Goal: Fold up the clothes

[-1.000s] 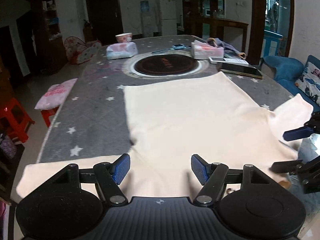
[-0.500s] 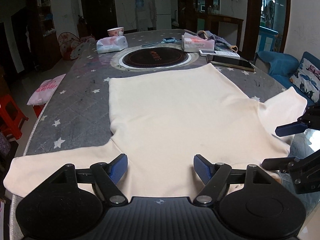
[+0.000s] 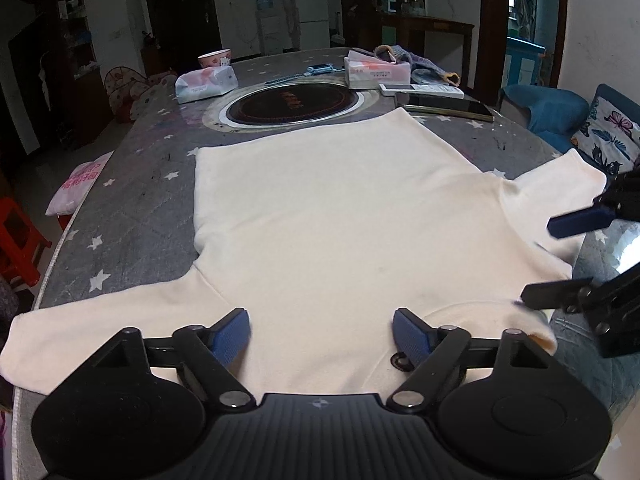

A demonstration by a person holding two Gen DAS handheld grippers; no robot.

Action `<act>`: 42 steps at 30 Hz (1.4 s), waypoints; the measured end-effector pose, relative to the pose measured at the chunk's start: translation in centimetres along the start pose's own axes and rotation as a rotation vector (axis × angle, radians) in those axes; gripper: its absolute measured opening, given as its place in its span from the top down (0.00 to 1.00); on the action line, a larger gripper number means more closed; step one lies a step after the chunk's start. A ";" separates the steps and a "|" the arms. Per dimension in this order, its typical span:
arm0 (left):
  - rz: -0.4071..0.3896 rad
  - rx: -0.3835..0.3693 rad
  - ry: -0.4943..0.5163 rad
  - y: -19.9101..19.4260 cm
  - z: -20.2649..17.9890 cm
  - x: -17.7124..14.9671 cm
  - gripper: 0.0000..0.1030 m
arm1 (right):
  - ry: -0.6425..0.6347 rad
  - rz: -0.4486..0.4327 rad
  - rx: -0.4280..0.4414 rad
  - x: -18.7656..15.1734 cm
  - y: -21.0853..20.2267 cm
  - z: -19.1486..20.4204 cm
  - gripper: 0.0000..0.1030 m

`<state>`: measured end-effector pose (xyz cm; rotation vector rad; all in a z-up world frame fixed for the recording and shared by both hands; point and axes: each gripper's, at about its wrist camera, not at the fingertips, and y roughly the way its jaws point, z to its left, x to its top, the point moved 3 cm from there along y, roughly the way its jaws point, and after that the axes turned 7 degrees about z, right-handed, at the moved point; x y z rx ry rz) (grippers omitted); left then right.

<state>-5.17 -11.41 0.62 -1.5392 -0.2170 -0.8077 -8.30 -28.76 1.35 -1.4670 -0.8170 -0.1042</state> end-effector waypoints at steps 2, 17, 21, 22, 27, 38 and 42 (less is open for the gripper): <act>-0.002 -0.007 0.004 0.0 -0.2 0.1 0.18 | 0.011 -0.012 -0.022 0.0 -0.4 -0.5 0.30; -0.006 -0.016 0.042 0.0 -1.8 -0.6 0.13 | -0.003 0.029 -0.064 -1.6 0.3 -0.5 0.28; -0.014 -0.027 0.025 -0.2 -1.7 -0.3 0.13 | 0.013 0.003 -0.067 -1.2 -0.4 -0.7 0.26; -0.016 -0.029 0.020 -0.3 -1.6 -0.2 0.13 | 0.014 -0.002 -0.068 -1.1 -0.5 -0.7 0.24; -0.025 -0.044 0.008 -0.6 -1.8 0.3 0.07 | 0.043 0.004 -0.073 -1.7 -0.1 -1.1 0.23; -0.042 -0.084 0.021 -0.7 -3.8 1.7 0.00 | 0.220 -0.017 -0.060 -3.1 -0.5 -6.0 0.24; -0.045 -0.091 0.028 -0.5 -4.4 2.3 0.00 | 0.304 -0.041 -0.060 -3.8 -1.1 -8.6 0.24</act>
